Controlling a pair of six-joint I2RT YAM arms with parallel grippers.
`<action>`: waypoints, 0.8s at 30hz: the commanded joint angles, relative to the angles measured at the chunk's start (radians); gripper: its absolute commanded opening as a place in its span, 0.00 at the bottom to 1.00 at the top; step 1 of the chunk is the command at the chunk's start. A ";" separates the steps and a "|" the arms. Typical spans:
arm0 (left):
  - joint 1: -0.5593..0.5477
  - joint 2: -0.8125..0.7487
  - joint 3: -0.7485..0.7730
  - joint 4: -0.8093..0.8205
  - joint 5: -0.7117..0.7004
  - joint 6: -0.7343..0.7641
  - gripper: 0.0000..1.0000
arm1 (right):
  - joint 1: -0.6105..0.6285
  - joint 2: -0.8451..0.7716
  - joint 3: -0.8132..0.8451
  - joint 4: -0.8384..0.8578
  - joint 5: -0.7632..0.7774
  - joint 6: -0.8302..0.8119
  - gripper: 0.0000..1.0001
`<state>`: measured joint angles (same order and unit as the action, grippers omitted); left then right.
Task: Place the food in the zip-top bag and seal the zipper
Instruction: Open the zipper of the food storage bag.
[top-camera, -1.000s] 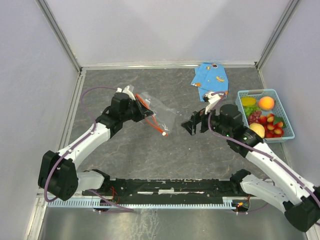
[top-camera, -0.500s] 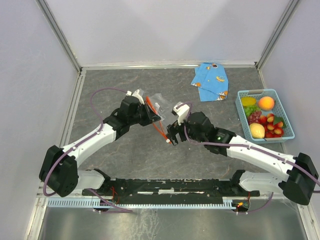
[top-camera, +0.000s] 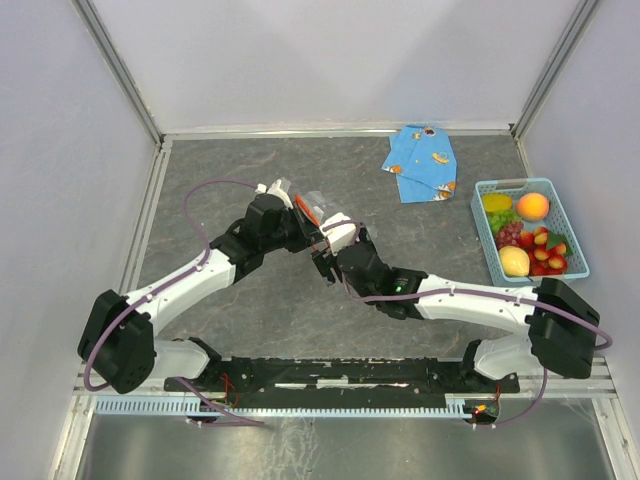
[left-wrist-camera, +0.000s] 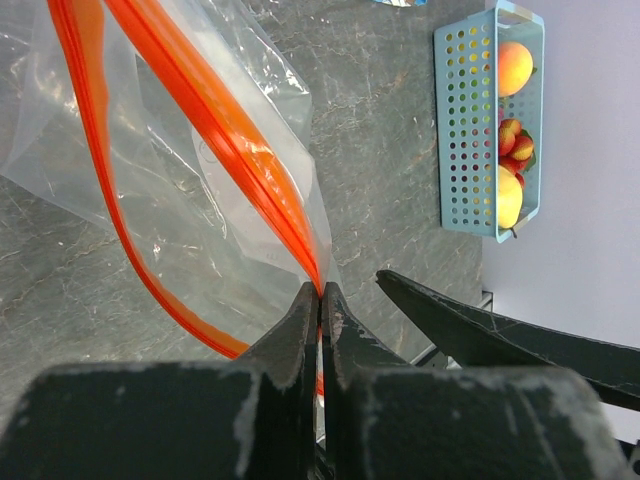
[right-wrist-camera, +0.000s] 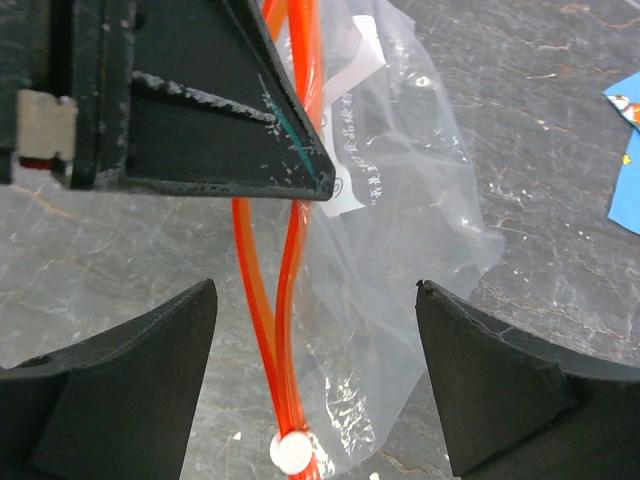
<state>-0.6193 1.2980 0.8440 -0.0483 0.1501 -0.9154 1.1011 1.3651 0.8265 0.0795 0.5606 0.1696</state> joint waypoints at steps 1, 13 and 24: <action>-0.009 -0.027 0.000 0.058 -0.029 -0.053 0.03 | 0.011 0.041 0.004 0.105 0.154 -0.007 0.86; -0.013 -0.030 -0.010 0.061 -0.022 -0.043 0.08 | 0.021 0.085 -0.027 0.164 0.258 -0.023 0.48; -0.013 -0.125 0.009 -0.004 -0.056 -0.008 0.32 | 0.020 0.037 -0.018 0.083 0.262 0.093 0.02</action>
<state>-0.6262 1.2522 0.8330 -0.0517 0.1291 -0.9371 1.1183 1.4456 0.7929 0.1791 0.7818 0.1883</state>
